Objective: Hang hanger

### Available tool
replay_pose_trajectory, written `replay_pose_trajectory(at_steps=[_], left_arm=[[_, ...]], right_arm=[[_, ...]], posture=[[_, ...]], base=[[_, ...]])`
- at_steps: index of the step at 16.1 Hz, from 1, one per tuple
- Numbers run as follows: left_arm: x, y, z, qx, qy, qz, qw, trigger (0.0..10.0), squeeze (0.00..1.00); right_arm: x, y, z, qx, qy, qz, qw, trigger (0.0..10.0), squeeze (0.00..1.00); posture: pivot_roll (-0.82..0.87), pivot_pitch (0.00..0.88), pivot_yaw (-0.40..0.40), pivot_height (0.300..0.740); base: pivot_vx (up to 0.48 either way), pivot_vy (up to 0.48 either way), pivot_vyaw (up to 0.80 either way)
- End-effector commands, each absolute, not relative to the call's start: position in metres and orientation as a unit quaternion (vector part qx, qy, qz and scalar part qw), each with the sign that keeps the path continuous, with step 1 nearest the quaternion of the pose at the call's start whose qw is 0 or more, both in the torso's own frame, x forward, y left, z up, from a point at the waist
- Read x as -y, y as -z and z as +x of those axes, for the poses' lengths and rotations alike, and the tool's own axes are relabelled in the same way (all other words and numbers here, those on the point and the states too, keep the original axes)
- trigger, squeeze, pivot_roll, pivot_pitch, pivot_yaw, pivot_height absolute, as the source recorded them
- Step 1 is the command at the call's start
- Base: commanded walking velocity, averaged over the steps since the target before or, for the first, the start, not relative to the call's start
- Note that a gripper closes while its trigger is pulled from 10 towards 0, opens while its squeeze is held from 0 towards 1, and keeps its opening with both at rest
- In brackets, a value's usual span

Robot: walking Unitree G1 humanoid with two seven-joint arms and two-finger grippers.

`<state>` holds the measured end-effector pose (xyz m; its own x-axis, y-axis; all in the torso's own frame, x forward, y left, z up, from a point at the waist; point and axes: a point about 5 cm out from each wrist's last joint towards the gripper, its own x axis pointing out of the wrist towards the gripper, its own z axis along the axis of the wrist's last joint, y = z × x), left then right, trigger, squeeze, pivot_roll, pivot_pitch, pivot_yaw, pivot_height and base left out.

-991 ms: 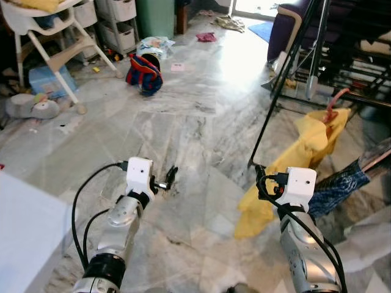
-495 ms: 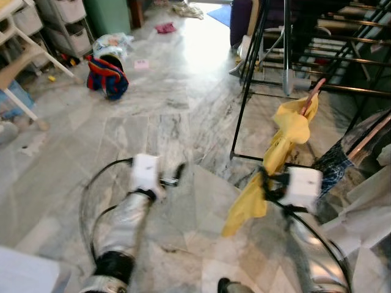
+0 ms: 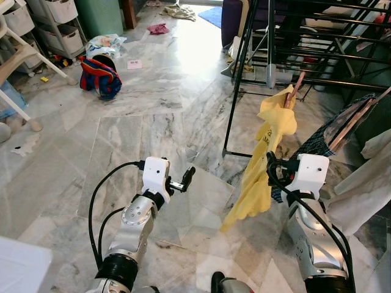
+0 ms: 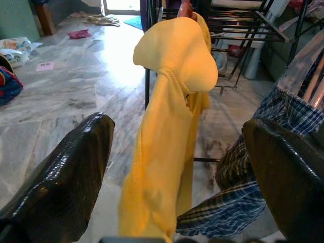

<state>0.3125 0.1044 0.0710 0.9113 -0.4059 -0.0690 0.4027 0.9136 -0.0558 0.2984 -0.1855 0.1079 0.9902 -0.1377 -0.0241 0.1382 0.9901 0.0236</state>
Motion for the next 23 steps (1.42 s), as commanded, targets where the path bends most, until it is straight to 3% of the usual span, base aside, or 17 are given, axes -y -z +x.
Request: replay_pose_trajectory(at_steps=[1,9,18,19,20,22,23], left_arm=[[-0.107,-0.072,0.311,-0.040,0.207,-0.020,0.977,10.0,0.00],[-0.103,-0.074,0.310,-0.038,0.218,-0.028,0.975,10.0,0.00],[-0.105,-0.071,0.306,-0.047,0.218,-0.031,0.974,10.0,0.00],[-0.104,-0.070,0.306,-0.048,0.220,-0.031,0.974,10.0,0.00],[-0.104,-0.070,0.305,-0.049,0.222,-0.031,0.973,10.0,0.00],[-0.104,-0.070,0.305,-0.050,0.223,-0.030,0.973,10.0,0.00],[-0.105,-0.070,0.305,-0.051,0.223,-0.030,0.973,10.0,0.00]], right_arm=[[0.189,-0.107,0.300,-0.017,0.078,0.014,0.997,10.0,0.00],[0.188,-0.120,0.331,-0.029,0.081,-0.002,0.996,10.0,0.00],[0.223,-0.125,0.360,-0.089,0.085,-0.024,0.992,10.0,0.00],[0.222,-0.121,0.363,-0.105,0.064,-0.013,0.992,5.5,0.00],[0.222,-0.121,0.364,-0.106,0.063,-0.012,0.992,2.9,0.00],[0.224,-0.126,0.371,-0.107,0.051,-0.027,0.993,0.0,0.00],[0.227,-0.129,0.373,-0.109,0.050,-0.030,0.992,0.0,0.00]], posture=[[-0.04,0.185,-0.006,0.740],[-0.05,0.205,-0.012,0.740],[-0.02,0.208,-0.024,0.740],[-0.02,0.207,-0.022,0.740],[-0.02,0.206,-0.022,0.740],[-0.02,0.207,-0.020,0.740],[-0.02,0.207,-0.020,0.740]], base=[[0.000,0.000,0.00],[0.000,0.000,0.00],[0.000,0.000,0.00],[0.000,0.000,0.00],[0.000,0.000,0.00],[0.000,0.000,0.00],[0.000,0.000,0.00]])
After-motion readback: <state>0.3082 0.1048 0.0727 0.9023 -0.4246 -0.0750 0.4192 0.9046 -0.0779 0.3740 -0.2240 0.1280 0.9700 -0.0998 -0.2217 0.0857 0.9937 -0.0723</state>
